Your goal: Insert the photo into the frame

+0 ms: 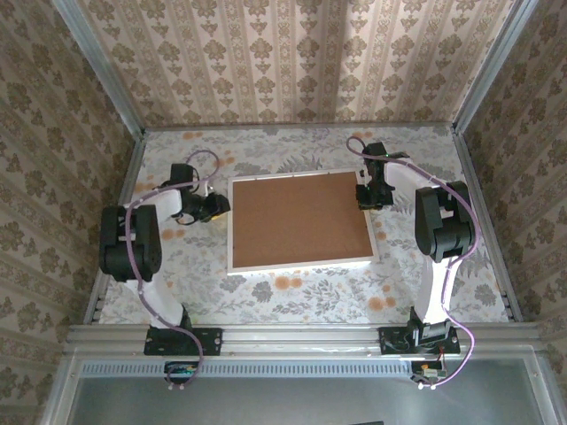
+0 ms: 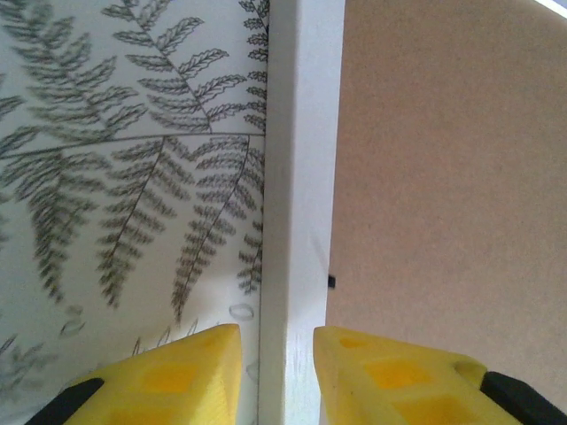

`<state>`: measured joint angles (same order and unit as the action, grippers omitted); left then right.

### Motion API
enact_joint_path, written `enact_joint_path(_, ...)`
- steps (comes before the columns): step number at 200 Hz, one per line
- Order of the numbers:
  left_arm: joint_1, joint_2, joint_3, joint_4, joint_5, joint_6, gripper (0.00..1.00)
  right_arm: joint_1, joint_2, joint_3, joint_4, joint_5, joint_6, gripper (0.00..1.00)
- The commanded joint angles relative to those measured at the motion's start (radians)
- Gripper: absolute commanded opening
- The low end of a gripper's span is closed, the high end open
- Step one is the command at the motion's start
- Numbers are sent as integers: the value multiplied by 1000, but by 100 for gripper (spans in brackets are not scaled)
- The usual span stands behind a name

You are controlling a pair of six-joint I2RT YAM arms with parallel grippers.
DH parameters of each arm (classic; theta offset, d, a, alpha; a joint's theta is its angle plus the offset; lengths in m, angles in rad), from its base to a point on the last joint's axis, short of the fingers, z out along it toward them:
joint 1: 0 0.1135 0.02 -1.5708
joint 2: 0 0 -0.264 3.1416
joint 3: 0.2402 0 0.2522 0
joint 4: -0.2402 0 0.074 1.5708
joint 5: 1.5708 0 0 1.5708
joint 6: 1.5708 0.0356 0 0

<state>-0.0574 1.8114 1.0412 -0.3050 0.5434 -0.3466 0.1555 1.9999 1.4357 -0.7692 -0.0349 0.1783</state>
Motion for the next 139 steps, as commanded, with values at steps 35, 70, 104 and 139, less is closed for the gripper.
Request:
enact_joint_path(35, 7, 63, 75, 12, 62, 25, 36, 19, 10, -26, -35, -56, -5, 15)
enact_joint_path(70, 5, 80, 66, 15, 87, 22, 34, 19, 12, -23, -37, -56, -4, 15)
enact_joint_path(104, 5, 77, 60, -2, 69, 28, 32, 18, 10, -25, -38, -55, -3, 15)
enact_joint_path(139, 5, 96, 66, -10, 70, 34, 31, 19, 8, -26, -36, -56, -3, 15)
